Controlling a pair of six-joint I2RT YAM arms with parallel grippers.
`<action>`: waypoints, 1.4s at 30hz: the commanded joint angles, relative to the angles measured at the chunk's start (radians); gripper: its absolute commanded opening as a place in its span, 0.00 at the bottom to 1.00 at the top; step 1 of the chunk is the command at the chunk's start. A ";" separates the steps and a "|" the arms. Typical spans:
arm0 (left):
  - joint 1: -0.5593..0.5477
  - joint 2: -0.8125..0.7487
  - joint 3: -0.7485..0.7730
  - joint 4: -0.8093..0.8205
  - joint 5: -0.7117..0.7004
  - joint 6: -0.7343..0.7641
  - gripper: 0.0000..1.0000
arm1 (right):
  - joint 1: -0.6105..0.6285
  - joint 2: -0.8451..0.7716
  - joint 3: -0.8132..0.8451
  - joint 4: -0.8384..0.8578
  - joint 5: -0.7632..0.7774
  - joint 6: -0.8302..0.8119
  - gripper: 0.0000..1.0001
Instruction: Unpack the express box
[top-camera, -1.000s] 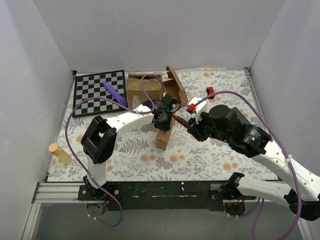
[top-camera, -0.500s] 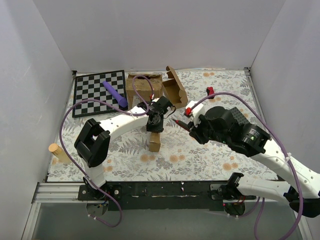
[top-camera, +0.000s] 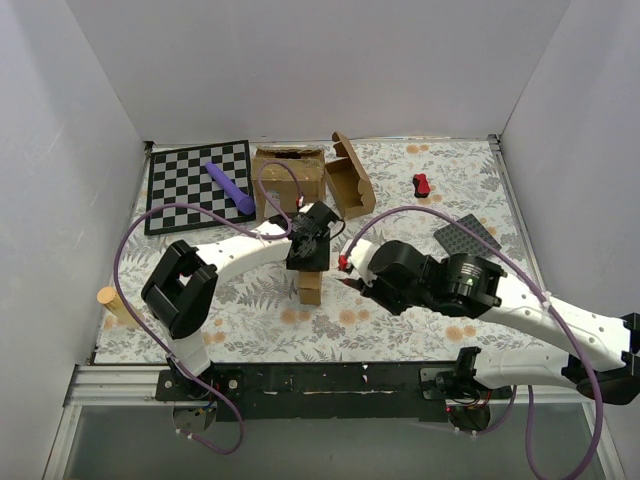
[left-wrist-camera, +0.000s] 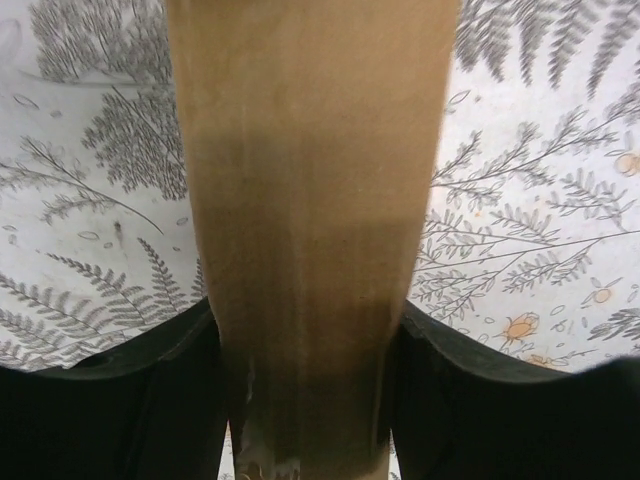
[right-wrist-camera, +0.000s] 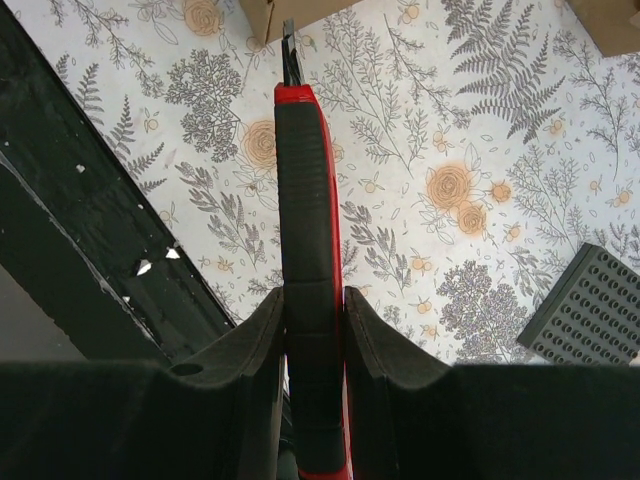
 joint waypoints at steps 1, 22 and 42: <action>-0.001 -0.059 -0.071 0.057 0.056 -0.013 0.55 | 0.042 0.060 0.048 0.013 0.061 0.005 0.01; 0.023 -0.071 -0.078 0.094 0.061 0.062 0.48 | 0.184 0.424 0.240 0.008 0.169 -0.012 0.01; 0.023 -0.071 -0.108 0.119 0.113 0.065 0.41 | 0.195 0.565 0.297 0.037 0.261 0.018 0.01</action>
